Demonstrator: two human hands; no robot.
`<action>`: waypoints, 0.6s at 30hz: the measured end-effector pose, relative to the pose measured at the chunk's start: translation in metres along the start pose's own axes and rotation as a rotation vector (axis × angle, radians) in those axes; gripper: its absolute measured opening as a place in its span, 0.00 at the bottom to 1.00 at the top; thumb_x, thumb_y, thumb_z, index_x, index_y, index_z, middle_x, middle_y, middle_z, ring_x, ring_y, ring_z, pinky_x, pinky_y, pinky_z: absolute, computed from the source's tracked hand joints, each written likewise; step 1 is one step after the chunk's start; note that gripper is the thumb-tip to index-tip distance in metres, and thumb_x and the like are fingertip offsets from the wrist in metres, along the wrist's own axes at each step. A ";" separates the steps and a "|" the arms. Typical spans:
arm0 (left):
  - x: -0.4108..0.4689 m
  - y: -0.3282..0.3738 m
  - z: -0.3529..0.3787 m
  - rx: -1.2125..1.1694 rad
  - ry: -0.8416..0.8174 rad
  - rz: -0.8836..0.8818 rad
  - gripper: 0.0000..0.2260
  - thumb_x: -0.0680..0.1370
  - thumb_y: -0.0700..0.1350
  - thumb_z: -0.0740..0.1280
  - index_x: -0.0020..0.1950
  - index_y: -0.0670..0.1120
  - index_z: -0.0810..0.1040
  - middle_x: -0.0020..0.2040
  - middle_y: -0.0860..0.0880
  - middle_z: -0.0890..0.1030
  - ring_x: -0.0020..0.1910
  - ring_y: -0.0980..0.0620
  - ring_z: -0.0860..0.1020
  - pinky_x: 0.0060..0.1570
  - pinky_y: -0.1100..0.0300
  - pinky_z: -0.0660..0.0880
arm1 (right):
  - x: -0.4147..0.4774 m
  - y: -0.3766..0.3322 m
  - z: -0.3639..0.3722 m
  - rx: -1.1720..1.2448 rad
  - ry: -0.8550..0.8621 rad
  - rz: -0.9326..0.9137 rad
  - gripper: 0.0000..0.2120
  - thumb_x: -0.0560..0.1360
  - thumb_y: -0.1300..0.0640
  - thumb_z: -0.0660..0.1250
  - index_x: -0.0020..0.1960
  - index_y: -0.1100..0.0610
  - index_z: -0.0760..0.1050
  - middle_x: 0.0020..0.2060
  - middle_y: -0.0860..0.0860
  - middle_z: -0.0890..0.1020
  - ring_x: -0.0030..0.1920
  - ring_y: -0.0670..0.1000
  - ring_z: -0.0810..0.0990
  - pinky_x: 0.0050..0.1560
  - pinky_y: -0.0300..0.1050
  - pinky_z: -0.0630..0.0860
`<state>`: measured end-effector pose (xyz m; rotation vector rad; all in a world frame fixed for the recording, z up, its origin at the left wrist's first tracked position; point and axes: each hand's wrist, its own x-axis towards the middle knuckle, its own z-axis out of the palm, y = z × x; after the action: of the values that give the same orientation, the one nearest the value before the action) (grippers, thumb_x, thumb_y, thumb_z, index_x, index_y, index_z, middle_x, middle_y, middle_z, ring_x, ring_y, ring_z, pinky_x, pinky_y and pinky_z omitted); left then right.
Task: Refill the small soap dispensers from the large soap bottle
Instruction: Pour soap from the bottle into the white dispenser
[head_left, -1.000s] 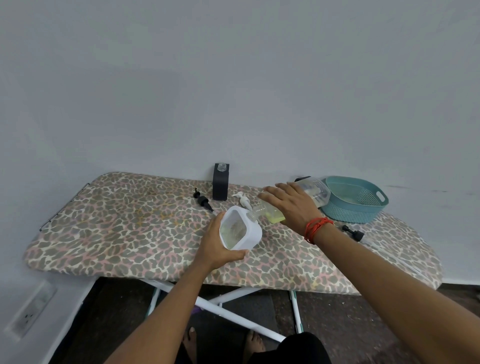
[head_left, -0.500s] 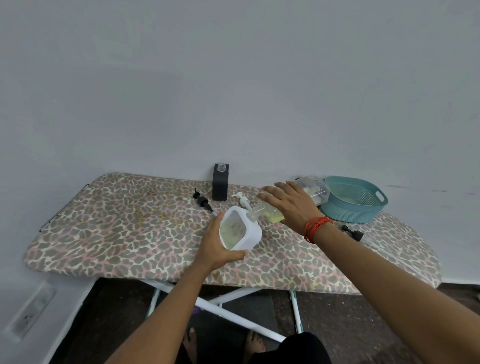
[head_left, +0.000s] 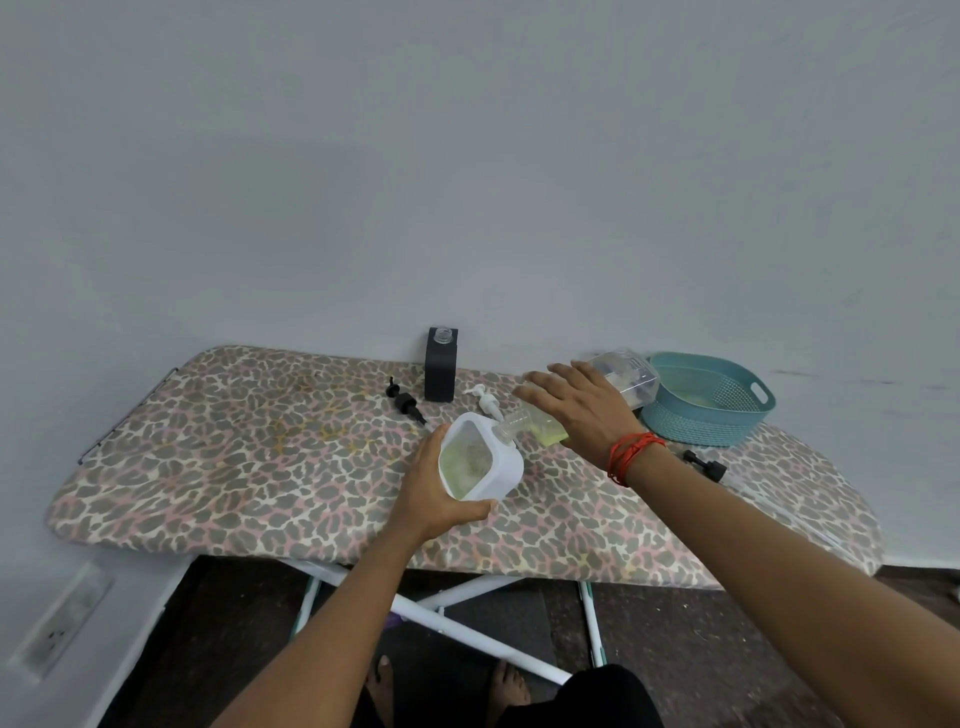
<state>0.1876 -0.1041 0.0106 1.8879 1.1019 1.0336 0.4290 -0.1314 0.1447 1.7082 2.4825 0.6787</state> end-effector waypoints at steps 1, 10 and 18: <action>0.000 0.000 0.000 0.001 0.000 0.000 0.48 0.57 0.53 0.85 0.74 0.55 0.67 0.65 0.57 0.73 0.64 0.56 0.73 0.62 0.51 0.75 | 0.000 0.000 0.000 0.001 0.000 0.000 0.37 0.66 0.64 0.76 0.73 0.49 0.71 0.69 0.52 0.75 0.67 0.61 0.74 0.70 0.60 0.67; -0.001 0.002 -0.001 0.005 0.004 0.009 0.47 0.57 0.53 0.84 0.73 0.56 0.68 0.65 0.58 0.73 0.64 0.57 0.73 0.61 0.53 0.74 | 0.000 0.001 0.006 0.007 0.060 0.000 0.36 0.67 0.64 0.76 0.73 0.49 0.70 0.69 0.51 0.75 0.67 0.60 0.74 0.70 0.59 0.67; -0.002 0.003 -0.002 0.003 0.003 -0.016 0.49 0.58 0.53 0.85 0.76 0.54 0.66 0.67 0.56 0.72 0.66 0.55 0.72 0.63 0.53 0.73 | -0.004 -0.002 0.018 0.105 -0.011 0.085 0.43 0.66 0.51 0.79 0.77 0.47 0.63 0.73 0.48 0.70 0.71 0.57 0.70 0.72 0.56 0.64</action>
<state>0.1864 -0.1064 0.0130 1.8780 1.1192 1.0268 0.4339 -0.1296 0.1270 1.8574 2.4925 0.5526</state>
